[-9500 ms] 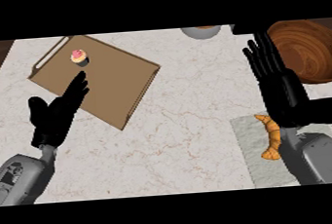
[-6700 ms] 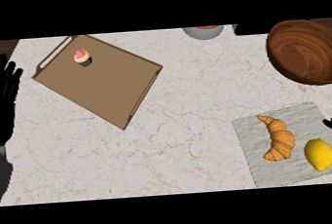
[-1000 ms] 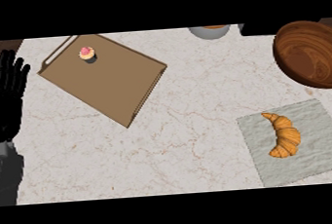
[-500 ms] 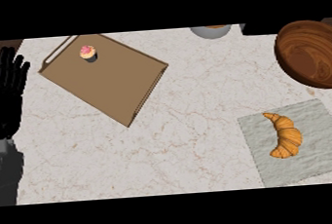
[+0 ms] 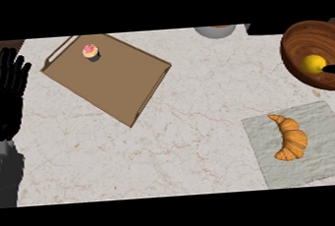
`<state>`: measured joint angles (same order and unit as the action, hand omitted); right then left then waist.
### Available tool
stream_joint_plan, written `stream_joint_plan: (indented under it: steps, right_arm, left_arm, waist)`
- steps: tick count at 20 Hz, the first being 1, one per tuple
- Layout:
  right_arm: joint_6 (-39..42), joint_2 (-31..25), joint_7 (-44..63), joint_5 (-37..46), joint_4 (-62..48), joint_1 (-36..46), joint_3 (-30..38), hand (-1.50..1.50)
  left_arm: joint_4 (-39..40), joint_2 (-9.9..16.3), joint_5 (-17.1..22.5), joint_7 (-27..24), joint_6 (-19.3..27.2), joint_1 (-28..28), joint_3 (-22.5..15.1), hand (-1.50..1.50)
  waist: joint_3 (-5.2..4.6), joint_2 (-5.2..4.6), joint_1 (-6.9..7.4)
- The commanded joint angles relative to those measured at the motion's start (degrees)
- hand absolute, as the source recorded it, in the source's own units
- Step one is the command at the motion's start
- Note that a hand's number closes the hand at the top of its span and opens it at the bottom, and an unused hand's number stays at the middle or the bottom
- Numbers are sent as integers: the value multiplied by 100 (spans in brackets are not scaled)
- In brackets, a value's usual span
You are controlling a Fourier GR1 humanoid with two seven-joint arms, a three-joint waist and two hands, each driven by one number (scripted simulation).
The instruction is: Pick the lemon from the placemat and place it in the bowl
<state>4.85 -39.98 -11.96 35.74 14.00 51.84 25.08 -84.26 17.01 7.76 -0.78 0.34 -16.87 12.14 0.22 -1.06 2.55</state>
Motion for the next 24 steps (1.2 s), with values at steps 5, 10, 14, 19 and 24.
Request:
stream_joint_plan:
  steps: [5,10,14,19,24]
  right_arm:
    - [-805,-189,-675,-875,87,0,969,-150]
    - [-1211,-466,-1046,-1329,-82,-437,1528,-150]
    - [-719,-1056,-1042,-1695,-328,-727,1937,-150]
    - [32,-1686,-1355,-2052,-427,-1242,2296,-150]
    - [659,-1953,-1741,-2305,-554,-1843,2553,-150]
  left_arm:
    - [58,121,67,233,9,-244,103,0]
    - [-36,7,37,-92,-4,12,92,0]
    - [-275,-33,-28,125,49,51,-38,0]
    - [-150,-171,-115,19,160,60,-86,0]
    - [-278,-70,-39,198,113,90,-18,0]
  waist:
    - [2,-2,-75]
    - [6,-13,-41]
    - [24,-29,-24]
    - [31,-27,-113]
    - [44,-9,-117]
